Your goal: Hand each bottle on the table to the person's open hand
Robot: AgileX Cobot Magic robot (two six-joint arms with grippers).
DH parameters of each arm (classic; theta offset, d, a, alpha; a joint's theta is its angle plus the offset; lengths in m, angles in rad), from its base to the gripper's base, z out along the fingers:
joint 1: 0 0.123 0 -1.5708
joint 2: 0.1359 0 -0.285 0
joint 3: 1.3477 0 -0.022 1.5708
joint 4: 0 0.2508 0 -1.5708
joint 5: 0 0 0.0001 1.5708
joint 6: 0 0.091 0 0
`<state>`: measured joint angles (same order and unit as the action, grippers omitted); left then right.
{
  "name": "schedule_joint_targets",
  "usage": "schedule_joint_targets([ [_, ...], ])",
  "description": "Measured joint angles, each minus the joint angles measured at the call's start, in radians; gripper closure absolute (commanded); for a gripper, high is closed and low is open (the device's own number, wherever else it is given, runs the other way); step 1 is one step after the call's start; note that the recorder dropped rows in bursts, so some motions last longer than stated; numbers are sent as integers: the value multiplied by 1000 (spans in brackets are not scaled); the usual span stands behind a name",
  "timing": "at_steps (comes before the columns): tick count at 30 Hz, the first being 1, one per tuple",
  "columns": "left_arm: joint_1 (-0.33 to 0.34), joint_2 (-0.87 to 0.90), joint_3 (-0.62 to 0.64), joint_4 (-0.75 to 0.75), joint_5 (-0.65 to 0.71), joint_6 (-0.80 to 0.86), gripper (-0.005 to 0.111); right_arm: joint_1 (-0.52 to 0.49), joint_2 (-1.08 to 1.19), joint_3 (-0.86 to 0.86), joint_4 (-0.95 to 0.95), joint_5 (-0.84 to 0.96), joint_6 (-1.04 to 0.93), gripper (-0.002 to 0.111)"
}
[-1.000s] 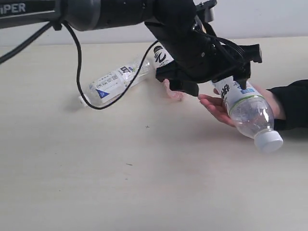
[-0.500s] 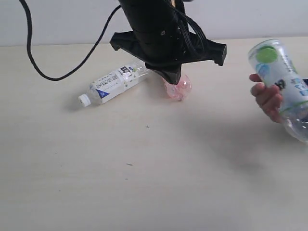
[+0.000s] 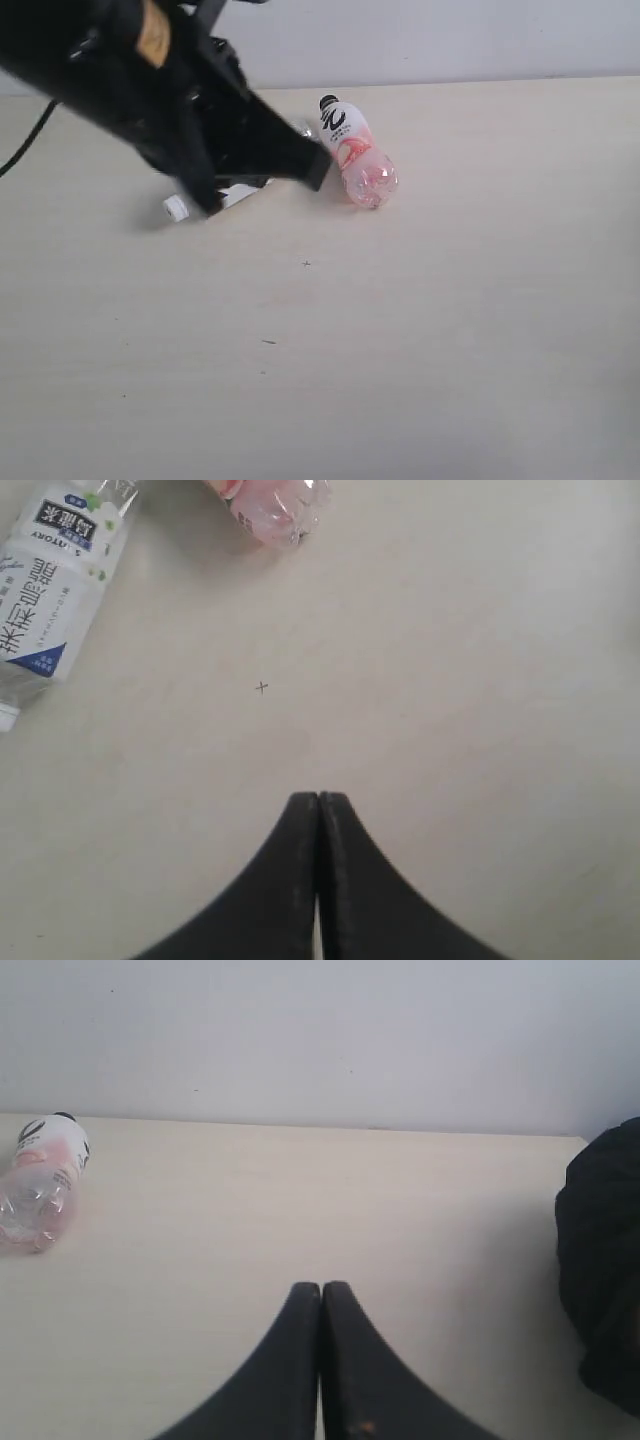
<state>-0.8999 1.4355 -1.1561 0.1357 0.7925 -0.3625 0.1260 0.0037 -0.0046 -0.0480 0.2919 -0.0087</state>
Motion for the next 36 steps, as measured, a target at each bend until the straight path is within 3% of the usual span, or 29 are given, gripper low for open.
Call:
schedule_joint_targets([
  [7, 21, -456, 504, 22, -438, 11, 107, 0, 0, 0, 0, 0, 0, 108],
  [14, 116, -723, 760, 30, -584, -3, 107, 0, 0, 0, 0, 0, 0, 108],
  [24, 246, -828, 873, 33, -689, -37, 107, 0, 0, 0, 0, 0, 0, 108],
  [36, 250, -828, 880, 33, -689, -34, 107, 0, 0, 0, 0, 0, 0, 108],
])
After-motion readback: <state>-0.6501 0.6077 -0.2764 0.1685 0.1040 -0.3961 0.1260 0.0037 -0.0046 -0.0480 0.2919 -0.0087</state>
